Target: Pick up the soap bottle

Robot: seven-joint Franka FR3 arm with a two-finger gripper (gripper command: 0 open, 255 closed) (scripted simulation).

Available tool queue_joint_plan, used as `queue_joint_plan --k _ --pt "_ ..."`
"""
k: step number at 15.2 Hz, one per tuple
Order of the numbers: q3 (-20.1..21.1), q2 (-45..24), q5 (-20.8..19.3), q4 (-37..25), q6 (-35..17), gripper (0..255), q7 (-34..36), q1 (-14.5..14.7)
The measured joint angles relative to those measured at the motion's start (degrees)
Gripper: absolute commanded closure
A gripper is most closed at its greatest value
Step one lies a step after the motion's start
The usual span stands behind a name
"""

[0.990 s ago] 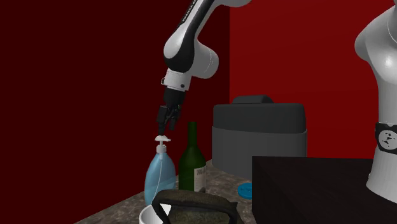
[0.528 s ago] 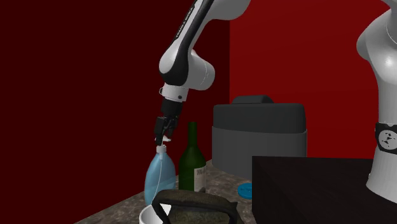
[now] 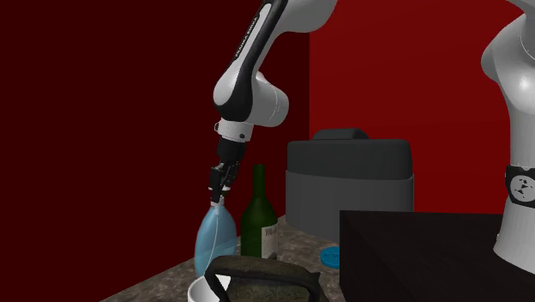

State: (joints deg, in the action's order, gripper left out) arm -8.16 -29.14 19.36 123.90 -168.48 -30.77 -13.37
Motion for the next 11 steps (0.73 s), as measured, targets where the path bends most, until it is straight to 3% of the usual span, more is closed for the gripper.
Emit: queue_joint_plan --k 11 --pt "-2.1 3.5 -1.5 0.9 2.8 255 1.4 1.7"
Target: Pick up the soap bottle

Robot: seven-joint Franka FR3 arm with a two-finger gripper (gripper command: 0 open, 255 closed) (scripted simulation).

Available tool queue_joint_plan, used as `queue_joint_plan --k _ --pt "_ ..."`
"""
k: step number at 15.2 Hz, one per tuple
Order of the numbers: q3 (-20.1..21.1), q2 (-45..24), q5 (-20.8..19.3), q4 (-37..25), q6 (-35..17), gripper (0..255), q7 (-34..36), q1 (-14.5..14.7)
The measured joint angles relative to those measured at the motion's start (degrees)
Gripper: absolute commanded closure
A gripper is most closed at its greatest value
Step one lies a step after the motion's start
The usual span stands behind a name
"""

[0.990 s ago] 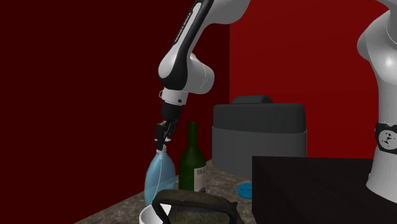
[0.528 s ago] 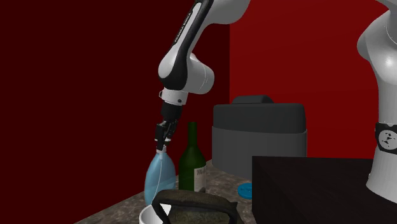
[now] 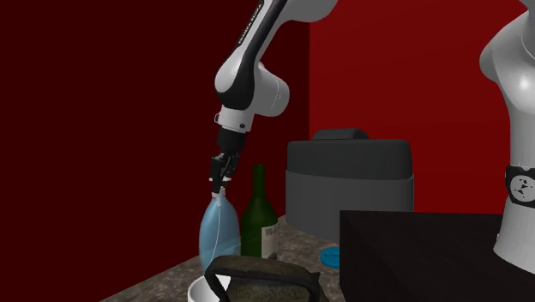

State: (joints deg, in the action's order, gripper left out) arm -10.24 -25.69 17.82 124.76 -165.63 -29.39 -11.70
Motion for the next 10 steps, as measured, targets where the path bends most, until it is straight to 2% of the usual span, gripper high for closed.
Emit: queue_joint_plan --k 10 --pt "-3.6 6.2 -3.8 0.5 5.8 255 3.1 2.8"
